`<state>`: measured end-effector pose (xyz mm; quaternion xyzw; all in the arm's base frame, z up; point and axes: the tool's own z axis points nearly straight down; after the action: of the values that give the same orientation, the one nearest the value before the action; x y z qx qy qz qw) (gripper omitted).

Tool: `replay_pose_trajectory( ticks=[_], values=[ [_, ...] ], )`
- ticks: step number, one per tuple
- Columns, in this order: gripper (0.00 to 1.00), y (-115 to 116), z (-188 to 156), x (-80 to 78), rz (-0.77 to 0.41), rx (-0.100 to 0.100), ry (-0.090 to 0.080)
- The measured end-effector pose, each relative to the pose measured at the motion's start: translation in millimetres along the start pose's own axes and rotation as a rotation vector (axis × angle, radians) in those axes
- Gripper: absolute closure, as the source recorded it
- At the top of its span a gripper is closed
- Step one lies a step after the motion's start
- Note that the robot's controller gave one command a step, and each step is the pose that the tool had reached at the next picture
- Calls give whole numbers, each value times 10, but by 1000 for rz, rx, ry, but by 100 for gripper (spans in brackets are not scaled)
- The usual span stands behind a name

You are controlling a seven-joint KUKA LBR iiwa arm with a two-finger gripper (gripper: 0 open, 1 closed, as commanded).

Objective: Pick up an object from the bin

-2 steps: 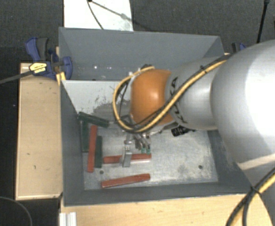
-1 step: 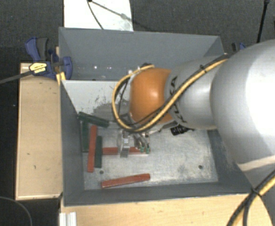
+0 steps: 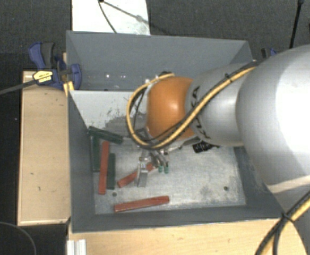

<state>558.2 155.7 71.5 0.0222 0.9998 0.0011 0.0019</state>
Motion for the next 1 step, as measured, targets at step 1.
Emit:
replay_pose_trajectory(
  ticks=[1],
  values=[
    [100,6,-12,-6,4,-1,-2]
  ],
)
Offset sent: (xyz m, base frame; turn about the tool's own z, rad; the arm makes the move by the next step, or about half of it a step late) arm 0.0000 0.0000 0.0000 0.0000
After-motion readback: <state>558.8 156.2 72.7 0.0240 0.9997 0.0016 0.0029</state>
